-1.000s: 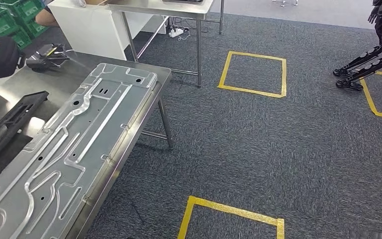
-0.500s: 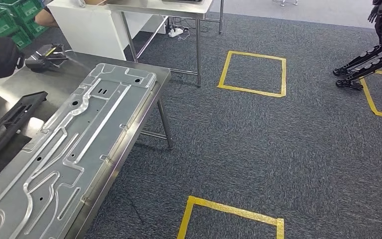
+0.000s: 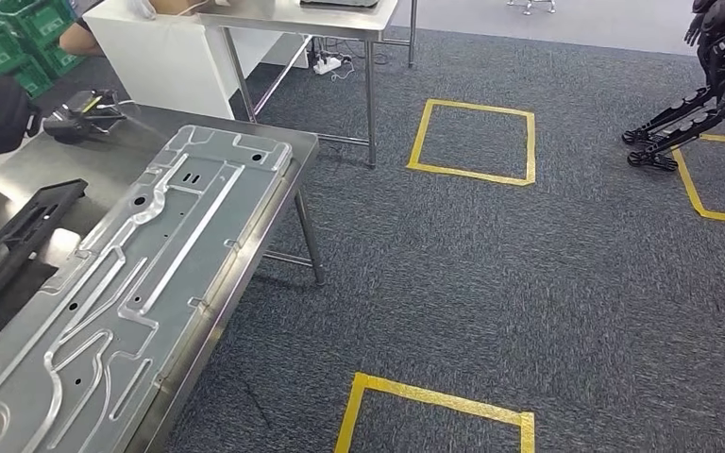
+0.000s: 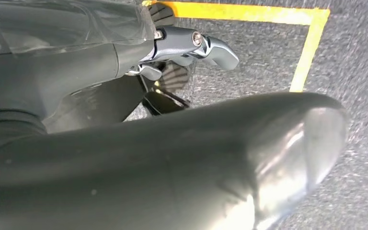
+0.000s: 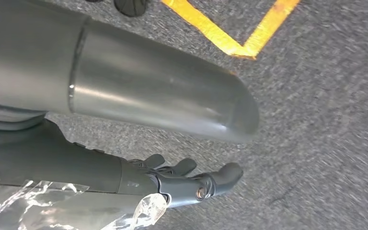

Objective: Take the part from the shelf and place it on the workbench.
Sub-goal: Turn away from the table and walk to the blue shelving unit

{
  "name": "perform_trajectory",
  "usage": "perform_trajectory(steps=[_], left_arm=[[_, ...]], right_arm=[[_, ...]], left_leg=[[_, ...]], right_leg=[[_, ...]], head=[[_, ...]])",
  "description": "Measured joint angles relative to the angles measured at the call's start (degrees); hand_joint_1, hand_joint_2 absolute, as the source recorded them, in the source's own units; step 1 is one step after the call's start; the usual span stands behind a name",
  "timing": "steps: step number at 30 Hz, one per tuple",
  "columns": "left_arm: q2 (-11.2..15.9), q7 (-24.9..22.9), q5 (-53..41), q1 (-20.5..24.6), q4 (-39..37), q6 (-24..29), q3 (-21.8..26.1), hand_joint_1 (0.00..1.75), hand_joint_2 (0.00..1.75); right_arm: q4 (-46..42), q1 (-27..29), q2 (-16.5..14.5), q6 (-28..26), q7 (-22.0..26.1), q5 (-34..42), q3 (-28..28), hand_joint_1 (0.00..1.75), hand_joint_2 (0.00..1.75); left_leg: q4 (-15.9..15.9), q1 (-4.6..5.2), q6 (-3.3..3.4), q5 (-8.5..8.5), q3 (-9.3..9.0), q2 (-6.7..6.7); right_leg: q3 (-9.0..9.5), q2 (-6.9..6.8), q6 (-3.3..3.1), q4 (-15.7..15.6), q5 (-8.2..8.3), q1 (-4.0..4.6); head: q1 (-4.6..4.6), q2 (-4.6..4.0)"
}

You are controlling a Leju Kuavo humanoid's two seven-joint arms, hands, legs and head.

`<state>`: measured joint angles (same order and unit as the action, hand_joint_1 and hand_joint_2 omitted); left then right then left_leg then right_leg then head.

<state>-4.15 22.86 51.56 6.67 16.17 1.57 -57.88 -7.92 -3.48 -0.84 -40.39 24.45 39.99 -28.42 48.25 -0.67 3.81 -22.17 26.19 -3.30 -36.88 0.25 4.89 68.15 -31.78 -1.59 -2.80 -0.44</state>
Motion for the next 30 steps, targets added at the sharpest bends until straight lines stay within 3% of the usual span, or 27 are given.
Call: perform_trajectory(steps=[1, 2, 4, 5, 6, 7, 8, 10, 12, 14, 15, 16, 17, 18, 20, 21, 22, 24, 25, 27, 28, 30], left_arm=[[0.0, -0.1, 0.0, 0.0, 0.0, 0.0, -0.1, 0.0, 0.0], [0.1, -0.3, 0.0, 0.0, 0.0, 0.0, -0.2, 0.0, 0.0], [0.3, -0.5, -0.1, 0.0, 0.0, 0.0, -0.5, 0.0, 0.0], [0.5, -0.5, -0.1, 0.0, 0.0, 0.0, -0.6, 0.0, 0.0], [0.7, -0.6, -0.1, 0.0, 0.0, 0.0, -0.7, 0.0, 0.0], [0.9, -0.6, -0.2, 0.0, 0.0, 0.1, -0.8, 0.0, 0.0], [1.0, -0.6, -0.2, 0.0, 0.0, 0.1, -0.9, 0.0, 0.0], [1.0, -0.6, -0.3, 0.0, 0.0, 0.1, -1.1, 0.0, 0.0], [1.0, -0.6, -0.5, 0.1, 0.0, 0.1, -1.3, 0.0, 0.0], [1.0, -0.6, -0.6, 0.0, 0.0, 0.1, -1.5, 0.0, 0.0], [1.0, -0.7, -0.7, -0.1, 0.0, 0.1, -1.7, 0.0, 0.0], [1.0, -0.7, -0.7, -0.1, 0.0, 0.1, -1.9, 0.0, 0.0], [1.0, -0.7, -0.8, -0.2, 0.0, 0.1, -2.0, 0.0, 0.0], [1.1, -0.7, -0.8, -0.2, 0.0, 0.1, -2.2, 0.0, 0.0], [1.2, -0.7, -0.9, -0.1, 0.0, 0.2, -2.3, 0.0, 0.0], [1.2, -0.7, -0.9, 0.0, 0.0, 0.2, -2.4, 0.0, 0.0], [1.3, -0.7, -1.0, 0.0, 0.0, 0.2, -2.5, 0.0, 0.0], [1.4, -0.7, -1.0, 0.1, 0.0, 0.2, -2.6, 0.0, 0.0], [1.4, -0.7, -1.0, 0.1, 0.0, 0.2, -2.7, 0.0, 0.0], [1.4, -0.7, -1.1, 0.2, 0.0, 0.2, -2.8, 0.0, 0.0], [1.3, -0.7, -1.1, 0.1, 0.0, 0.1, -2.9, 0.0, 0.0], [1.3, -0.8, -1.1, -0.1, 0.0, 0.0, -3.0, 0.0, 0.0]], right_arm=[[0.6, -0.1, 0.0, 0.0, -0.2, -0.2, 0.0, 0.0, 0.0], [1.2, -0.2, 0.0, 0.0, -0.4, -0.3, 0.1, 0.0, 0.0], [2.1, -0.4, -0.1, 0.0, -0.9, -0.7, 0.1, 0.0, 0.0], [2.5, -0.5, -0.3, 0.1, -1.2, -0.8, 0.1, 0.0, 0.0], [2.9, -0.7, -0.5, 0.1, -1.4, -0.9, 0.1, 0.0, 0.0], [3.2, -0.9, -0.7, 0.1, -1.5, -1.0, 0.2, 0.0, 0.0], [3.5, -1.0, -0.7, 0.1, -1.6, -1.1, 0.2, 0.0, 0.0], [4.0, -1.0, -0.5, 0.1, -1.8, -1.3, 0.2, 0.0, 0.0], [4.4, -1.2, -0.3, 0.1, -1.9, -1.6, 0.3, 0.0, 0.0], [4.8, -1.4, -0.3, 0.1, -2.0, -1.8, 0.3, 0.0, 0.0], [4.9, -1.4, -0.3, 0.1, -2.0, -1.9, 0.4, 0.0, 0.0], [5.1, -1.4, -0.3, 0.1, -2.0, -2.0, 0.4, 0.0, 0.0], [5.2, -1.3, -0.3, 0.1, -2.0, -2.0, 0.5, 0.0, 0.0], [5.4, -1.3, -0.3, 0.1, -2.1, -2.0, 0.5, 0.0, 0.0], [5.6, -1.2, -0.3, 0.1, -2.1, -2.0, 0.6, 0.0, 0.0], [5.8, -1.2, -0.3, 0.1, -2.1, -2.0, 0.6, 0.0, 0.0], [6.0, -1.1, -0.3, 0.1, -2.1, -2.0, 0.6, 0.0, 0.0], [6.3, -0.8, -0.3, 0.1, -2.1, -2.1, 0.7, 0.0, 0.0], [6.4, -0.6, -0.2, 0.1, -2.1, -2.1, 0.7, 0.0, 0.0], [6.6, -0.5, 0.0, 0.1, -2.1, -2.2, 0.7, 0.0, 0.0], [6.6, -0.6, 0.0, 0.1, -2.1, -2.3, 0.8, 0.0, 0.0], [6.7, -0.7, 0.1, 0.1, -2.1, -2.6, 0.8, 0.0, 0.0]], left_leg=[[0.1, -0.23, -0.35, -0.13, 0.02, -0.3], [0.4, -0.58, -0.87, -0.36, 0.03, -0.57], [2.1, -1.15, -2.44, -1.46, 0.35, -1.13], [3.4, -1.39, -3.28, -2.38, 0.69, -1.43], [4.3, -1.43, -3.99, -3.26, 0.95, -1.81], [4.9, -1.37, -4.47, -3.98, 1.0, -2.1], [5.2, -1.63, -4.73, -4.54, 0.86, -2.4], [6.6, -1.82, -4.84, -6.1, 0.8, -1.69], [12.3, -1.73, -4.31, -9.8, 2.95, 0.45], [20.9, -1.06, -3.24, -13.83, 7.03, 1.91], [24.2, -0.53, -2.68, -14.79, 8.82, 2.2], [25.5, 0.09, -2.08, -14.63, 9.83, 2.45], [24.5, 0.77, -1.38, -13.31, 9.86, 2.77], [21.3, 1.52, -0.6, -11.07, 8.86, 3.29], [12.3, 3.11, 1.18, -5.97, 5.51, 5.64], [9.0, 3.66, 1.83, -4.24, 4.27, 6.64], [7.1, 4.02, 2.23, -3.29, 3.56, 7.24], [6.1, 3.97, 2.35, -2.72, 3.14, 6.38], [5.6, 3.84, 2.33, -2.48, 2.84, 5.66], [4.6, 3.5, 2.41, -2.01, 2.27, 4.13], [4.4, 3.43, 2.5, -1.97, 2.18, 3.31], [4.4, 3.37, 2.63, -2.08, 2.25, 1.49]], right_leg=[[-0.42, -0.12, 0.51, 0.4, 0.52, -0.58], [0.36, -0.41, 1.14, -1.4, 2.03, -1.21], [3.85, -2.15, 2.74, -8.6, 5.68, -2.37], [4.97, -2.86, 2.76, -11.0, 6.6, -2.67], [5.42, -3.28, 2.25, -12.1, 6.76, -2.74], [5.1, -3.11, 1.35, -11.6, 6.29, -2.56], [4.97, -2.36, 0.26, -11.4, 6.04, -2.5], [4.86, -1.1, -0.81, -11.2, 5.88, -2.09], [4.74, 0.06, -1.43, -11.3, 6.05, -1.47], [4.62, 1.23, -1.7, -11.3, 6.17, -0.74], [4.59, 1.91, -1.79, -11.3, 6.21, -0.34], [4.6, 2.57, -1.86, -11.3, 6.24, 0.04], [4.66, 3.31, -1.9, -11.3, 6.25, 0.36], [4.77, 4.04, -1.92, -11.3, 6.27, 0.54], [4.94, 5.47, -2.02, -11.6, 6.36, 0.54], [4.97, 6.14, -2.05, -11.7, 6.44, 0.51], [4.95, 6.81, -2.08, -11.8, 6.52, 0.49], [4.85, 7.94, -1.99, -12.0, 6.67, 0.68], [4.68, 7.35, -1.96, -11.7, 6.41, 0.77], [3.05, 4.09, -1.7, -8.1, 3.94, 1.04], [1.43, 2.22, -1.46, -4.7, 1.94, 1.03], [-2.19, 0.75, -0.73, 2.7, -1.25, 0.9]], head=[[0.01, 0.0], [0.02, 0.0], [0.05, 0.0], [0.01, 0.01], [-0.03, 0.01], [-0.13, 0.02], [-0.25, 0.02], [-0.37, 0.02], [-0.39, 0.02], [-0.4, 0.02], [-0.4, 0.02], [-0.41, 0.02], [-0.4, 0.02], [-0.42, 0.02], [-0.42, 0.02], [-0.42, 0.02], [-0.42, 0.02], [-0.42, 0.02], [-0.42, 0.02], [-0.37, 0.02], [-0.35, 0.02], [-0.33, 0.02]])
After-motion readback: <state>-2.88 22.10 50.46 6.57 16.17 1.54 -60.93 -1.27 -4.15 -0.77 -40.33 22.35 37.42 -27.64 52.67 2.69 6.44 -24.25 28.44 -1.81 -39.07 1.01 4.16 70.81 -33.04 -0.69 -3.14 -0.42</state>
